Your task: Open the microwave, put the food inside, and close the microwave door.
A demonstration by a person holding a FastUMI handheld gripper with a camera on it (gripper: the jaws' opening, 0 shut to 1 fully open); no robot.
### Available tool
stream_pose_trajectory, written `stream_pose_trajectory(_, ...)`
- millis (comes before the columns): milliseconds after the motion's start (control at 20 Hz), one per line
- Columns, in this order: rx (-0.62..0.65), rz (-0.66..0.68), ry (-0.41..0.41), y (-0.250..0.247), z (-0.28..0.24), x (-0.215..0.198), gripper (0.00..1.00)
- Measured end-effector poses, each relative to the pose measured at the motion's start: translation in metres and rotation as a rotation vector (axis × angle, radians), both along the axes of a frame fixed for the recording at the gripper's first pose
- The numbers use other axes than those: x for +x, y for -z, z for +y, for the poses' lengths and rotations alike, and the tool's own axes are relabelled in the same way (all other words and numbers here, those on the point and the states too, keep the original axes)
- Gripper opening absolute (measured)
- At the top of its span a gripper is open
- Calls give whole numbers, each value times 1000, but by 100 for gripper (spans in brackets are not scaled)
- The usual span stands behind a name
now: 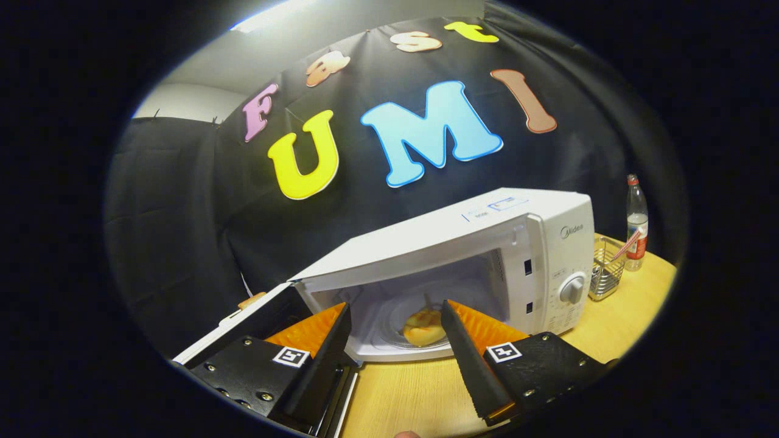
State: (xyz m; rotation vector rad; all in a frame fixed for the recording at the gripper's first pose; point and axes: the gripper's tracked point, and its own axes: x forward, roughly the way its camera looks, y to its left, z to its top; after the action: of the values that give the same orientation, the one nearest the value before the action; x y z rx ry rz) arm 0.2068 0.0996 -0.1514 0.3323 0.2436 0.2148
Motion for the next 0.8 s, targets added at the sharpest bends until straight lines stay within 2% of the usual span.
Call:
stream_pose_trajectory(250, -50, -30, -33, -26, -1, -57, 90)
stream_pose_trajectory(800, -132, -77, -174, -49, 36, -193, 90)
